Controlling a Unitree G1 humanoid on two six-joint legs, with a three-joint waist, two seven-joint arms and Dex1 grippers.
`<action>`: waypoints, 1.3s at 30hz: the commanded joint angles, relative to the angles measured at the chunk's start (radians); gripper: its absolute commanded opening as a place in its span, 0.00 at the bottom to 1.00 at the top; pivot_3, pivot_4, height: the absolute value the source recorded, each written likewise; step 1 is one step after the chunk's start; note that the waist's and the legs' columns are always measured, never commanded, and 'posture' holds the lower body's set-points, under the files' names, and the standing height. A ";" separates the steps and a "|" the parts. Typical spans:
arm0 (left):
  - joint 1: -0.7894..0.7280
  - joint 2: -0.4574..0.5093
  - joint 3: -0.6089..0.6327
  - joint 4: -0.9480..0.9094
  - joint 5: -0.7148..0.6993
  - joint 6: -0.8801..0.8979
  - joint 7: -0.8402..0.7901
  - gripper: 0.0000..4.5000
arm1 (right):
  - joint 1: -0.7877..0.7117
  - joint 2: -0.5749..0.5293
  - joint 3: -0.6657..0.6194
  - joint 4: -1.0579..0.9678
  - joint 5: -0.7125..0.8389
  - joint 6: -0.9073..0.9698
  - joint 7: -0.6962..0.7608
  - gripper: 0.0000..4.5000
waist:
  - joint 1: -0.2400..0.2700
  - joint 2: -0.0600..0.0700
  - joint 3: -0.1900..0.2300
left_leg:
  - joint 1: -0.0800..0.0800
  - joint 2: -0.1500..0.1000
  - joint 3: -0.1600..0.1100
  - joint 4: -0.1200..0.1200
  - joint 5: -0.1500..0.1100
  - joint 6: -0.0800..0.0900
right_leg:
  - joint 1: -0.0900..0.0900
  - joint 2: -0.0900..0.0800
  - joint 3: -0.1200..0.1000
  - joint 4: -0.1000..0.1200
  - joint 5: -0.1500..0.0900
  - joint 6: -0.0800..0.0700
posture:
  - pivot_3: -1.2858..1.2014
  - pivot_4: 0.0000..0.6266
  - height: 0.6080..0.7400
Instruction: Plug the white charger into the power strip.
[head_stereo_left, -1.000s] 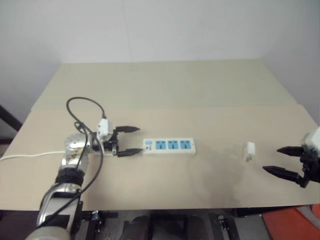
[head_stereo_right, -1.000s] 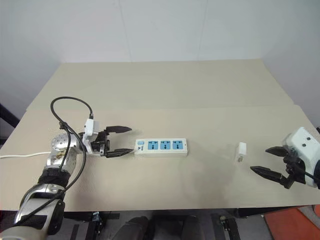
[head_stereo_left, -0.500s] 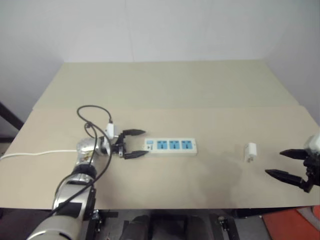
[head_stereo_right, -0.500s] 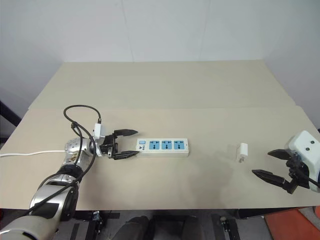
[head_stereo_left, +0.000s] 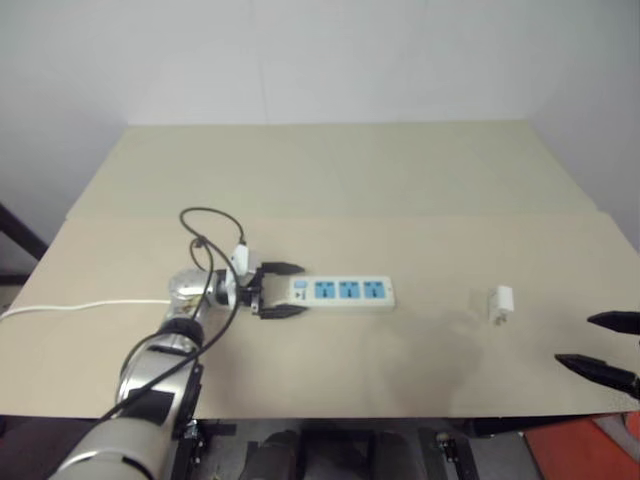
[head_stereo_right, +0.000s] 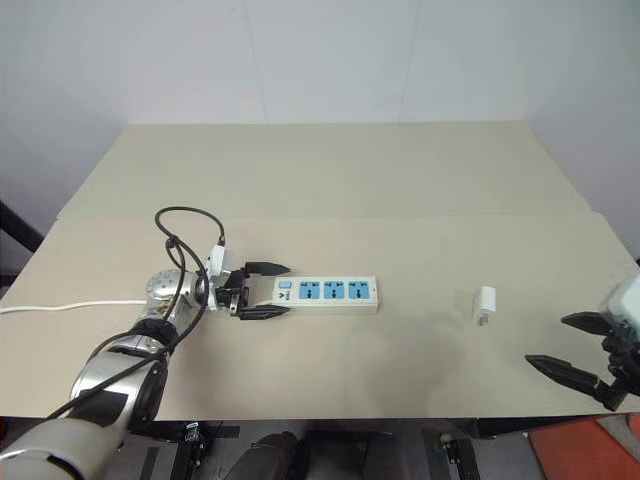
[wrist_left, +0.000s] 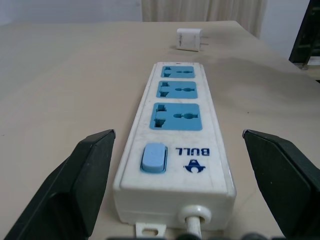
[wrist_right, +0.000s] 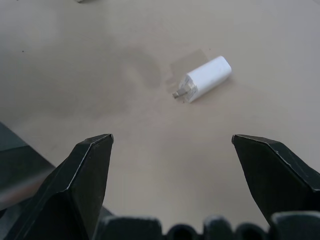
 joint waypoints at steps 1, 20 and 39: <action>-0.027 -0.005 0.015 0.021 0.034 -0.008 -0.004 0.99 | 0.025 0.013 -0.076 -0.047 0.007 0.023 0.016 1.00 | 0.000 0.000 0.000 | 0.000 0.000 0.000 0.000 0.000 0.000 | 0.000 0.000 0.000 0.000 0.000 0.000 | 0.52 0.24 1.00; -0.048 -0.049 0.111 0.053 0.186 -0.031 0.006 0.99 | 0.076 0.042 -0.159 -0.133 0.029 0.096 0.025 1.00 | 0.001 -0.002 0.001 | 0.005 0.000 -0.001 0.000 -0.001 0.001 | 0.006 0.000 -0.001 -0.001 -0.001 0.002 | 0.52 0.24 1.00; -0.021 -0.057 0.158 0.037 0.229 -0.056 0.011 0.72 | -0.064 -0.111 -0.073 -0.071 0.094 0.233 0.000 1.00 | -0.001 -0.003 0.002 | 0.005 0.000 -0.001 0.000 -0.001 0.001 | 0.007 -0.001 0.000 -0.001 -0.001 0.002 | 0.52 0.24 1.00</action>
